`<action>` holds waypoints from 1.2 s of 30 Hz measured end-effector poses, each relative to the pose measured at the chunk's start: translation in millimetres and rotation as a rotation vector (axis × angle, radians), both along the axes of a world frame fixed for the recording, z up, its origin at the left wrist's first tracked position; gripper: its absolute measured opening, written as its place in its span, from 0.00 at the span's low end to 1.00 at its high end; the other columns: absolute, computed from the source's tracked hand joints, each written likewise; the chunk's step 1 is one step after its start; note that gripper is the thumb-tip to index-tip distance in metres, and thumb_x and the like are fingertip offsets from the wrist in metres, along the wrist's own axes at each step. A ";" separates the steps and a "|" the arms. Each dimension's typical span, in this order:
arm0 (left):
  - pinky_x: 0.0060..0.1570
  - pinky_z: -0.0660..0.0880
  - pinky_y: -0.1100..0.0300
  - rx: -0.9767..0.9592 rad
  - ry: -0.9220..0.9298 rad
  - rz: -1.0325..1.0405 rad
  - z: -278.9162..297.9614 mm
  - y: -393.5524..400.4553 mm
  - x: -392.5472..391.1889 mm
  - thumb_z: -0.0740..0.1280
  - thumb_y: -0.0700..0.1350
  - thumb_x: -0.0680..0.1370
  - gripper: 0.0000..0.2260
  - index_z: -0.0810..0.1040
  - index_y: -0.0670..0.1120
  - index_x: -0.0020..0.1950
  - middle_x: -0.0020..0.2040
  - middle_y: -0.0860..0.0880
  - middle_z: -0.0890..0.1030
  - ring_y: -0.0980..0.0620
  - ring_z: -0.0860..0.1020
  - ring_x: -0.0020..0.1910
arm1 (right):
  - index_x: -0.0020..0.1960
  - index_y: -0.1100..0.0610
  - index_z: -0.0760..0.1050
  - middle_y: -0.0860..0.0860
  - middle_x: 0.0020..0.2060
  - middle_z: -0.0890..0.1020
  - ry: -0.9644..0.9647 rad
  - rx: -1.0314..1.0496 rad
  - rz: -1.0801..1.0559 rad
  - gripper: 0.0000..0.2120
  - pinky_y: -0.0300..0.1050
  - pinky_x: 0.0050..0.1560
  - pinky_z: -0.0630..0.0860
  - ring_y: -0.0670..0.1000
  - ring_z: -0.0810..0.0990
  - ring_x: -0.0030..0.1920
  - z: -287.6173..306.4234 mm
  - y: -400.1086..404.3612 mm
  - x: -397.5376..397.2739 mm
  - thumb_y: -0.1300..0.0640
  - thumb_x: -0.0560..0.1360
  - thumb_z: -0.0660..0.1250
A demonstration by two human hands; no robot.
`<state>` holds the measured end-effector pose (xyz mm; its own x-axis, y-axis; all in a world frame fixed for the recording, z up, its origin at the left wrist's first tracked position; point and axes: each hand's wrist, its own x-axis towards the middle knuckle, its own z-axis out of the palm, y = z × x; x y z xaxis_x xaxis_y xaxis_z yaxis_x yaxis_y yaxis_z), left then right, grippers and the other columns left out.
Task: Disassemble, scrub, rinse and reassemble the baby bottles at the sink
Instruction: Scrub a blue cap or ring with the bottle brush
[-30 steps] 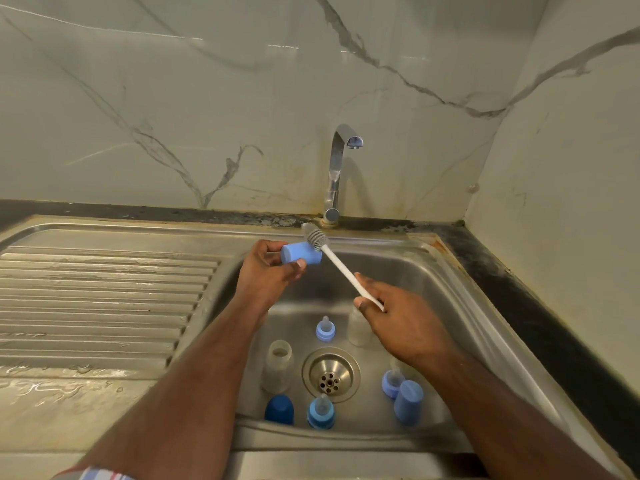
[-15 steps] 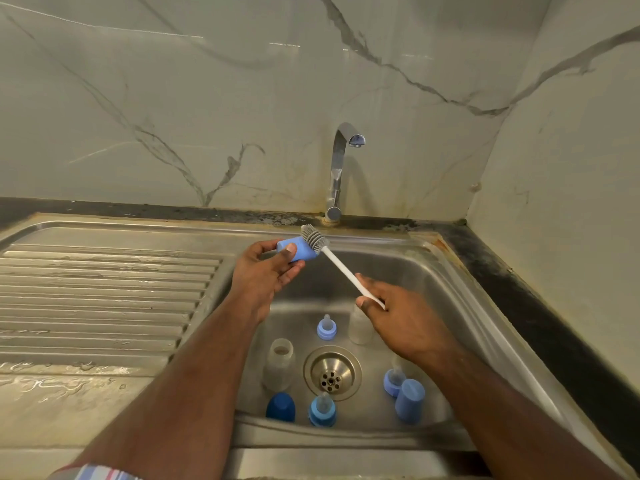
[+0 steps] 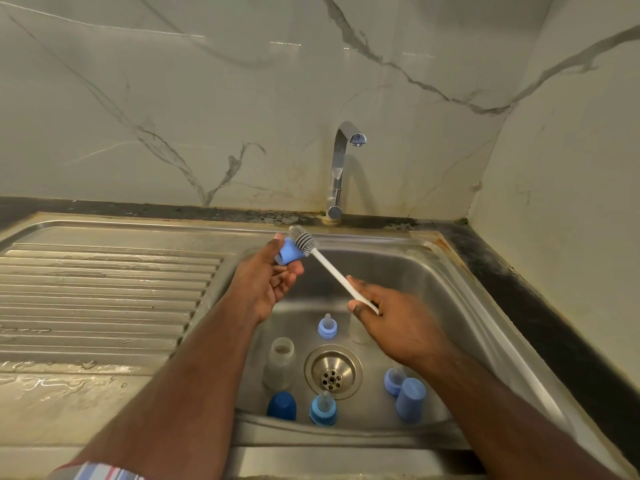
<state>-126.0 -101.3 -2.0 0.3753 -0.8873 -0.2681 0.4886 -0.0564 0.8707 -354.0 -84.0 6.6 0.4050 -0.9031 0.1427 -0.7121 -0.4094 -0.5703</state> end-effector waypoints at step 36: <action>0.40 0.78 0.60 -0.143 -0.420 0.042 -13.9 -9.6 2.3 0.75 0.31 0.73 0.19 0.83 0.50 0.57 0.41 0.50 0.85 0.54 0.81 0.38 | 0.76 0.43 0.66 0.45 0.61 0.81 0.031 0.004 -0.085 0.22 0.30 0.41 0.68 0.42 0.79 0.47 1.5 -10.7 -4.1 0.46 0.83 0.60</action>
<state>-123.7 -111.0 -15.9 0.4619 -0.8860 0.0398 0.0903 0.0917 0.9917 -358.1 -94.8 8.1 0.3314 -0.9348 0.1277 -0.7617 -0.3449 -0.5486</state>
